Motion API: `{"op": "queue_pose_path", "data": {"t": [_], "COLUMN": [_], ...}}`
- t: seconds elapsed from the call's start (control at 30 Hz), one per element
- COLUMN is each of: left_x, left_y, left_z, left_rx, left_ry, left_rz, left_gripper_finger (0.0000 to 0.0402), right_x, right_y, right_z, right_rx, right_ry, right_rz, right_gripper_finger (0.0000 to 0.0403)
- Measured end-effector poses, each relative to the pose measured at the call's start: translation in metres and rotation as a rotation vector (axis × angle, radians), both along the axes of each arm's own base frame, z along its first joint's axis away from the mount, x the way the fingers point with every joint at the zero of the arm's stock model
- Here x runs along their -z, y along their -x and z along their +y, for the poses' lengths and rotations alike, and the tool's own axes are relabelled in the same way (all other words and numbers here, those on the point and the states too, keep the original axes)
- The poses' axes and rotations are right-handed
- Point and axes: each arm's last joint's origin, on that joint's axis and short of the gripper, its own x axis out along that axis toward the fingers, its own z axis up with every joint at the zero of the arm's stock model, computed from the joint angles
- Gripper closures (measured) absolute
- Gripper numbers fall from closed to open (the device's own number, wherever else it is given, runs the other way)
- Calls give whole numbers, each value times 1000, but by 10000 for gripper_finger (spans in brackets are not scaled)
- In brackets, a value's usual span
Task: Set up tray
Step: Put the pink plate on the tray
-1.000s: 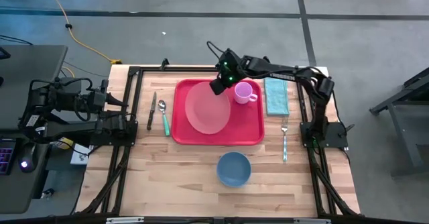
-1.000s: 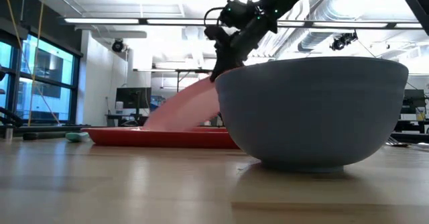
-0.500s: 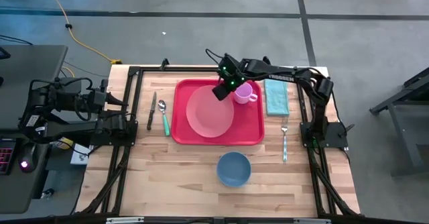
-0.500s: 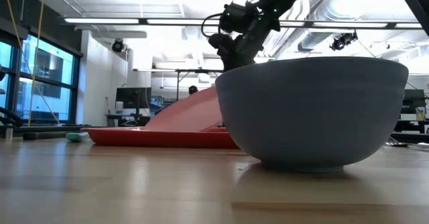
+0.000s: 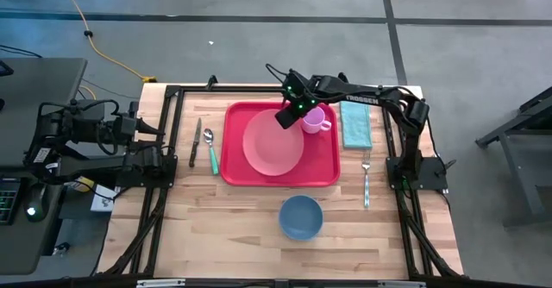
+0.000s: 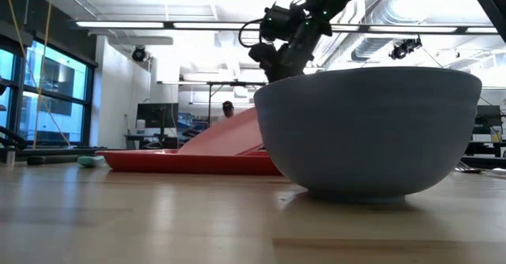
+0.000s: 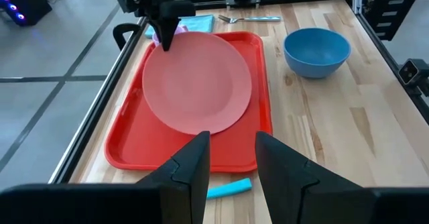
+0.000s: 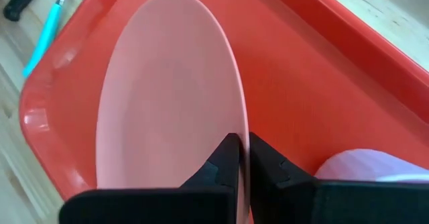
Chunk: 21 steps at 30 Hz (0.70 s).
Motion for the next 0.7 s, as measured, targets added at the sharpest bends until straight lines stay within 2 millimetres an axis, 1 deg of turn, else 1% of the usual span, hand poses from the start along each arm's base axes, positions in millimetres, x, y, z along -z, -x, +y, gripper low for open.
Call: {"op": "queue_pose_path", "data": {"t": [0.13, 0.3, 0.43, 0.53, 0.7], "left_x": [0, 0, 0, 0, 0], "left_y": [0, 0, 0, 0, 0], "left_z": [0, 0, 0, 0, 0], "left_rx": [-1, -4, -4, -4, -8], "left_ry": [-1, -2, -3, -3, 4], "left_rz": [0, 1, 1, 1, 0], "left_gripper_finger": [250, 250, 250, 250, 250], "right_x": [0, -1, 6, 13, 14], "right_y": [-1, -7, -13, -13, -11], "right_z": [3, 11, 15, 16, 14], "right_rx": [-1, -9, -24, -26, -19], "right_ry": [6, 9, 4, -11, 9], "right_rz": [7, -23, -8, 29, 48], "right_gripper_finger": [402, 403, 403, 402, 402]}}
